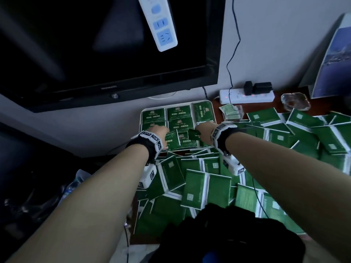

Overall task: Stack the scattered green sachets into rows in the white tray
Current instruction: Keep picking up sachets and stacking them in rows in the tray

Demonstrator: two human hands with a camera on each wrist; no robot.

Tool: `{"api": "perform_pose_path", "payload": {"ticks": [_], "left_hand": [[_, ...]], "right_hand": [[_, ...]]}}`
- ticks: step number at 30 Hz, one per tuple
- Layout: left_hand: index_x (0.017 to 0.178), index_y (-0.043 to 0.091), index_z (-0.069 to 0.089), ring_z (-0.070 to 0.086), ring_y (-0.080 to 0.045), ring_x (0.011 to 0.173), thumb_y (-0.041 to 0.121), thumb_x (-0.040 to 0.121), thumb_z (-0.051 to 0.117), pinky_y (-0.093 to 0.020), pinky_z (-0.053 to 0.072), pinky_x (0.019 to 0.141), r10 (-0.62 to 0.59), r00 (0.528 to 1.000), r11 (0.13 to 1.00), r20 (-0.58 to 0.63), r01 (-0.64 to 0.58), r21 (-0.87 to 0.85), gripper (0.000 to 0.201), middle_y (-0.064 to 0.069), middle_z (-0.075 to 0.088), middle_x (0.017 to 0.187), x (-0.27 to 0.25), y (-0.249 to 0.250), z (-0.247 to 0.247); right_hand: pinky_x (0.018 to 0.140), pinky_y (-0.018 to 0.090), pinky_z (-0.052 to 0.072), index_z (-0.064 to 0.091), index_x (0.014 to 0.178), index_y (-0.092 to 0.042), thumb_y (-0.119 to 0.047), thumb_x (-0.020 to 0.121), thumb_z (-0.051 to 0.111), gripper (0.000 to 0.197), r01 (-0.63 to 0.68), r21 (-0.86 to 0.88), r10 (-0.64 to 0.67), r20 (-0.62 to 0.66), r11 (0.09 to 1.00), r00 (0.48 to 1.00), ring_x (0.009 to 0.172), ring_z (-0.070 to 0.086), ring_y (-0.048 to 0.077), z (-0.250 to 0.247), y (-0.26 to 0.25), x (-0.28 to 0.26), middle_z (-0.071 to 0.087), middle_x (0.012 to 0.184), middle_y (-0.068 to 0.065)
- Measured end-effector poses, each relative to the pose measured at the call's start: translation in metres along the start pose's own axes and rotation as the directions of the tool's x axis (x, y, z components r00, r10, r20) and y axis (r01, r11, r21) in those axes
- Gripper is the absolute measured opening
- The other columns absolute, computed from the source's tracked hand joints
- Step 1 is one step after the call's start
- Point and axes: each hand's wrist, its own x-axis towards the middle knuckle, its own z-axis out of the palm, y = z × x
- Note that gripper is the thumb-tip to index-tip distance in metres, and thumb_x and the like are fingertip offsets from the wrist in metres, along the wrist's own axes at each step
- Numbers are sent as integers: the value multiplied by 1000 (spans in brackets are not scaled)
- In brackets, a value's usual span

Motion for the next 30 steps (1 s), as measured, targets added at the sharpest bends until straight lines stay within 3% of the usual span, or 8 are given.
{"api": "perform_pose_path", "payload": {"ticks": [4,9,13,17,20,23,27,30], "left_hand": [[132,21,59,66,-31,96,13,91,62,-40,57,83,15,999,999,-33,-14,48,41,-13,68,111,30,-23,3],[124,23,63,67,-31,85,2,92,53,-39,58,73,22,992,995,-126,-9,103,39,-10,69,92,70,-42,-1],[126,18,62,67,-29,79,-6,91,51,-40,60,71,23,990,995,-142,-8,103,45,-7,66,84,104,-59,-3],[142,16,49,69,-30,94,-12,89,52,-43,59,77,34,980,996,-196,-16,93,61,-13,67,118,130,-76,3],[152,17,34,58,-29,123,-13,89,47,-44,54,89,40,977,993,-212,-16,115,70,-3,39,155,144,-86,8],[154,17,30,46,-25,136,-13,89,44,-44,50,95,30,976,993,-217,-5,117,72,-1,29,160,151,-90,17],[152,13,33,57,-27,124,-9,95,38,-42,53,88,60,968,989,-244,-24,145,62,-5,31,159,155,-93,32],[154,12,28,50,-26,132,-9,95,37,-42,52,91,69,975,985,-209,-33,169,63,-6,27,160,155,-95,42]], "right_hand": [[83,40,56,46,141,-11,1,92,44,50,-26,39,27,-4,999,1000,105,63,34,-6,-6,22,60,124,19],[67,37,53,41,141,-10,5,91,42,51,3,6,-3,-106,1000,994,90,64,32,-7,-5,66,62,114,18],[91,42,48,37,140,-8,-9,98,39,43,25,-9,-26,-176,1000,984,115,55,36,-2,-10,105,54,130,20],[119,47,26,12,155,-4,-5,99,36,61,30,-71,-40,-156,997,987,143,29,37,2,-20,140,30,155,22],[121,47,19,4,156,-4,-9,101,36,64,31,-75,-43,-169,997,985,147,20,37,2,-25,158,18,160,21],[122,49,17,1,156,-3,-10,102,34,64,55,-89,-69,-166,995,984,149,15,39,4,-31,169,11,162,23],[121,51,18,7,156,-3,-10,101,38,63,57,-91,-74,-185,994,980,148,16,39,11,-34,179,12,161,23],[120,52,20,15,154,-2,-8,99,44,63,62,-108,-82,-191,992,978,146,21,39,15,-33,181,19,159,21]]}}
